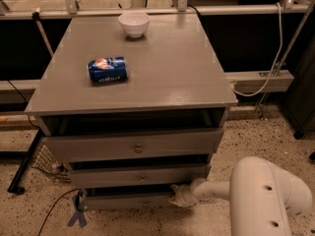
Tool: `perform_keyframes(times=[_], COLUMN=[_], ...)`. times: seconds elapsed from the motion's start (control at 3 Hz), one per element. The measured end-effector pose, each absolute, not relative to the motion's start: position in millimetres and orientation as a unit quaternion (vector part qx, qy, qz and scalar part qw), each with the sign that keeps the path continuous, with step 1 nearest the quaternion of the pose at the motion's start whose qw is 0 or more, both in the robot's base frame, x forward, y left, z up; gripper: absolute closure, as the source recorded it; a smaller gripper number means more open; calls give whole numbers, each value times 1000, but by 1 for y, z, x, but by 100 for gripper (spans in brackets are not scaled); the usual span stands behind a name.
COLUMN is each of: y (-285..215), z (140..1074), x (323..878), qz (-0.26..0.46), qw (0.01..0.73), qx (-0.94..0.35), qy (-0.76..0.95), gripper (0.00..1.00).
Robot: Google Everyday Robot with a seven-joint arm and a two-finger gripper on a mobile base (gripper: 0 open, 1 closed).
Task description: Open bottom drawer
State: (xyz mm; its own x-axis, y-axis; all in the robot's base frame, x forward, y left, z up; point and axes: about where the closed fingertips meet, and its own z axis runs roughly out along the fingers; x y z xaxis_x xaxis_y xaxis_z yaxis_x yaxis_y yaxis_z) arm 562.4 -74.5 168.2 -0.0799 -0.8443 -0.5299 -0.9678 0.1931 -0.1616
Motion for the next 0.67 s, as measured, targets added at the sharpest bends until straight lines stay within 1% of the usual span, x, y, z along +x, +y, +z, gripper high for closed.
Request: perform_keyframes(times=[0.67], y=[-75], z=[169], x=[562], qz=[117], qw=[265], qx=[-624], qy=[726], gripper=[100])
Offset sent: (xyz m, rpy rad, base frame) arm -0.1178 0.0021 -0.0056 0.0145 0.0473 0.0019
